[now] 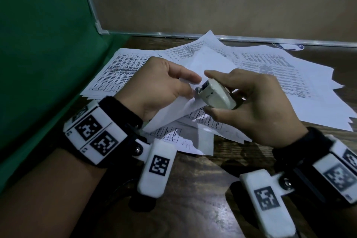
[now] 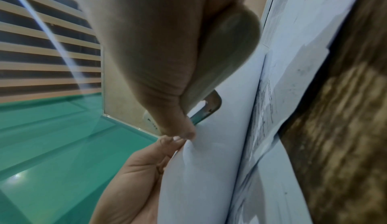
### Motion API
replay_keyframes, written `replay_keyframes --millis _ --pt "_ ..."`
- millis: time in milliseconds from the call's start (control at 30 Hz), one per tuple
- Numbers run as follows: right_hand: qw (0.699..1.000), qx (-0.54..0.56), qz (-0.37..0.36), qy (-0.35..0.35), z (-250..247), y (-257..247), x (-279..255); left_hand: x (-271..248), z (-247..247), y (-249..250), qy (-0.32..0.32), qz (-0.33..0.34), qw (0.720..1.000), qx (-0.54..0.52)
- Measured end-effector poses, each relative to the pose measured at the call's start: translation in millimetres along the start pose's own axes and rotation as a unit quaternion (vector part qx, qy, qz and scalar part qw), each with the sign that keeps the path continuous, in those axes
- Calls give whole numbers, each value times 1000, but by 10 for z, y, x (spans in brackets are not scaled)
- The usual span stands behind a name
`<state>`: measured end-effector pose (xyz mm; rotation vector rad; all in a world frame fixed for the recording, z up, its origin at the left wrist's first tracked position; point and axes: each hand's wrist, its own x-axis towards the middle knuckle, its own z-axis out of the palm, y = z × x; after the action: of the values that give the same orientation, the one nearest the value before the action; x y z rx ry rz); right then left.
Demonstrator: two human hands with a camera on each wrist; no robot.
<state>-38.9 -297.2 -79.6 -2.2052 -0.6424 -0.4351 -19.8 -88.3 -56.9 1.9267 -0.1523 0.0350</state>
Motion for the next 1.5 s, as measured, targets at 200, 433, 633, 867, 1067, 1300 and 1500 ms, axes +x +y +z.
replay_keyframes --millis 200,433,633,867,1067,1300,1500 --pt "996 43 -63 52 12 -29 -2 94 -135 -25 71 -20 993 -87" --pt "980 116 -10 161 -3 28 14 137 -329 121 49 30 968 -243" --pt "975 156 -50 147 5 -85 -7 165 -541 -13 302 215 921 122" --pt "965 230 -100 72 64 -184 -64 215 -844 -81 433 272 826 238" --pt "966 230 -99 64 74 -240 -75 164 -782 41 447 292 840 92" --pt "982 127 -78 114 55 -239 -49 223 -894 4 339 116 928 -104" --pt "998 41 -3 38 21 -138 -25 167 -641 4 118 124 985 -28"
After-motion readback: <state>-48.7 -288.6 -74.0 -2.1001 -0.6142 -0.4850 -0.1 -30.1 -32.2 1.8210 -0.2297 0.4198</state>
